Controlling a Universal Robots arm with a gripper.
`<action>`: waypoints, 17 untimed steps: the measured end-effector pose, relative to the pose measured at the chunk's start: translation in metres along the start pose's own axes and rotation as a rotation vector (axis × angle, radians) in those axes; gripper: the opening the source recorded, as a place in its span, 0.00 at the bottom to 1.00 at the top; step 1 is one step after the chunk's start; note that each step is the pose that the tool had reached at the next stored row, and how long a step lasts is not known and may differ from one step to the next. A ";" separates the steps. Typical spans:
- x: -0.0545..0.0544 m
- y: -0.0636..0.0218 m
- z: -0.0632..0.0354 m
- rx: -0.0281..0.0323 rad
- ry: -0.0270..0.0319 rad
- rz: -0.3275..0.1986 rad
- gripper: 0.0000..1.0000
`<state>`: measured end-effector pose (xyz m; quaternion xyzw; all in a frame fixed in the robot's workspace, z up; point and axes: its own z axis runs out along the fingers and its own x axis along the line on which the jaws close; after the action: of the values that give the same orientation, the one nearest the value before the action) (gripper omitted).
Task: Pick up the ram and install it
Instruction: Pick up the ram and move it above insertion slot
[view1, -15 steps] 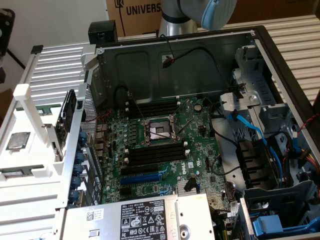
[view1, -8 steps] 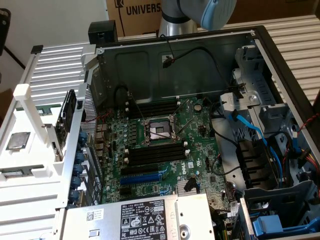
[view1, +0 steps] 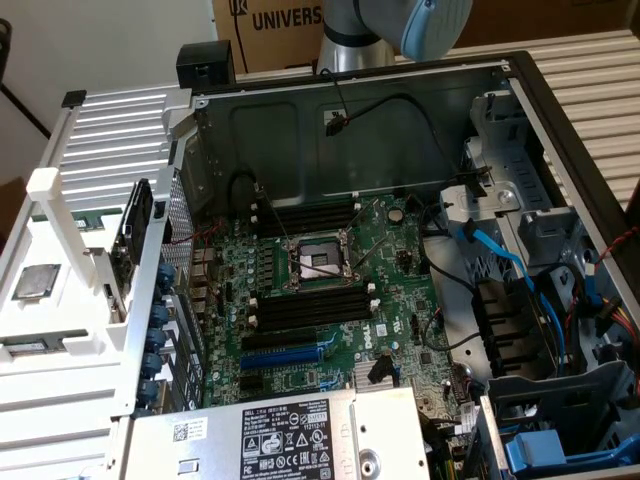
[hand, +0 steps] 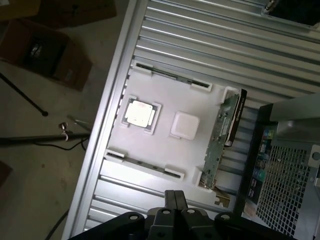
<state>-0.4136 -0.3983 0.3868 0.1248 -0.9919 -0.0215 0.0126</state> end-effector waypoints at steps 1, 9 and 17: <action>0.000 0.0000 0.0000 0.0000 0.0000 0.000 0.10; 0.000 0.0000 0.0000 0.0000 0.0000 0.000 0.10; 0.001 0.0006 0.0002 0.0027 0.0044 -0.100 0.10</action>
<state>-0.4150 -0.3980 0.3867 0.1744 -0.9844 -0.0205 0.0135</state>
